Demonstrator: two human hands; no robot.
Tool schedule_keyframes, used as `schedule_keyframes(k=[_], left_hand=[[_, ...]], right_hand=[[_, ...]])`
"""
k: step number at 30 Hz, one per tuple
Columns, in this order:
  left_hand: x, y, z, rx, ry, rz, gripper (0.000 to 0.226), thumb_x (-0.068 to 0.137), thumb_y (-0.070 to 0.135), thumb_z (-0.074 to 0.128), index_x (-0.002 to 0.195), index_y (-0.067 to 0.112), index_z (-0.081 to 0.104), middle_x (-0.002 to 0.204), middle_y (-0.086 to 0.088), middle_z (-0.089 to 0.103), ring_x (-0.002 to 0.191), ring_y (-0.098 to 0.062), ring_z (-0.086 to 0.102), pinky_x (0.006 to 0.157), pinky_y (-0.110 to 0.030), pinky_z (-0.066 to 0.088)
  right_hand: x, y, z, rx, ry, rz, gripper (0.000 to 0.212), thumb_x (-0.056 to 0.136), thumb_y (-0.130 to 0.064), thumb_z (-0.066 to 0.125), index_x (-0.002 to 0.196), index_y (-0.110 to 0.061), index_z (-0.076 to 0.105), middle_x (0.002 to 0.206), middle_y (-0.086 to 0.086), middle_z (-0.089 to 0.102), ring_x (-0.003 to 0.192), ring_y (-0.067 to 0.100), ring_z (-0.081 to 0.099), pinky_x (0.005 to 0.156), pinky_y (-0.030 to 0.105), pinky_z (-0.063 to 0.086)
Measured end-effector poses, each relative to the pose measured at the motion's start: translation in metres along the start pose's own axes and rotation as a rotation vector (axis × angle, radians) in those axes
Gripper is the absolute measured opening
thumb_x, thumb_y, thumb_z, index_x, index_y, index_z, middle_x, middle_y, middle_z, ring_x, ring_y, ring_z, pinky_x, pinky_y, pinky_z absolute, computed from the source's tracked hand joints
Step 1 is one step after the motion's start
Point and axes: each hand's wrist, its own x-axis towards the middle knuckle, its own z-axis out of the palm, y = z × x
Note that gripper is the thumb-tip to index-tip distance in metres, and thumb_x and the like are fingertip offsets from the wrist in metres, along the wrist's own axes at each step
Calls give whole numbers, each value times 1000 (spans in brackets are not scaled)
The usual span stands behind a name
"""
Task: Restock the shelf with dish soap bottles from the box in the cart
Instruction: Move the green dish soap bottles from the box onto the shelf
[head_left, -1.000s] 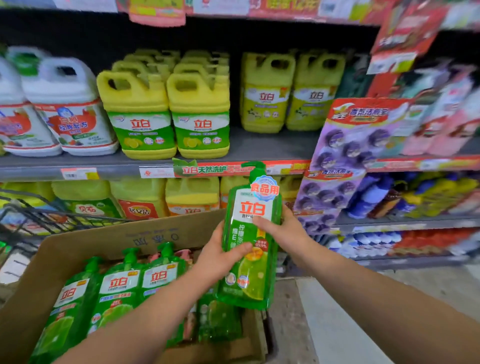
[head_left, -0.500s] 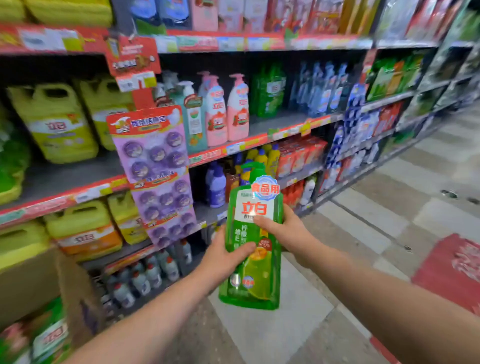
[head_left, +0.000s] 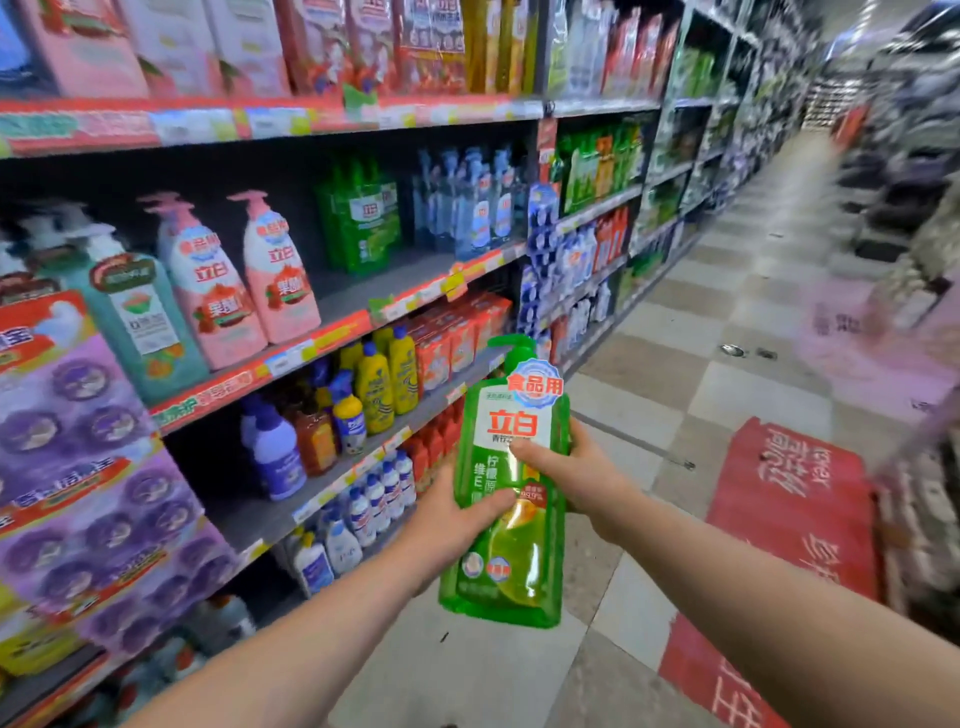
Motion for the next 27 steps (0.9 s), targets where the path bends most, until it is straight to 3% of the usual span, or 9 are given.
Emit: schedule_keyframes(k=[4,9,13,17,22,25,27], left_hand=[[73,6,4,-30,-63,26,43,69,35,78,104,44,54,93,17,72,86,-5,69,71,-23,55],[167,24,-9,-2,-99,68,44,73,33,76,109,35,50,97,19,67,84,6,65,68,-13,51],[231,26,-16,11,-128,50,54,67,43,78,113,41,49,96,22,69,88,2,66,73,-18,53],[277,22,-13,-3,-125,15,59,67,40,79,116,37,46,106,9,67,96,-12,66,87,-39,54],[334,25,-15,20,-78,9,53,76,31,74,120,31,44,98,19,64,84,6,63,64,-9,48],[368,31,-17,48,-9,-9,56,77,34,72,122,32,39,96,22,58,83,9,57,59,-5,44],[393,34,-15,49,41,-15,60,77,33,72,127,29,39,100,18,60,87,3,59,66,-11,47]], right_hand=[[66,-12,-12,5,44,-2,53,76,-21,78,122,-20,51,109,3,70,94,21,69,78,36,57],[154,-37,-14,5,57,-16,54,76,-22,78,124,-17,53,112,6,70,96,24,69,84,42,57],[208,-49,-15,33,95,-36,52,77,-20,77,123,-14,54,111,7,71,96,24,70,83,41,57],[254,-54,-21,42,111,-12,49,75,-19,78,119,-13,57,107,7,72,90,22,71,75,36,59],[323,-62,-26,30,46,5,42,76,-22,78,114,-15,61,97,2,74,75,13,73,55,25,57],[370,-68,-29,24,-23,0,44,76,-23,78,115,-16,60,98,2,74,78,14,73,58,26,57],[403,-74,-31,13,-66,-14,44,76,-23,78,115,-17,60,97,0,73,78,13,73,58,25,57]])
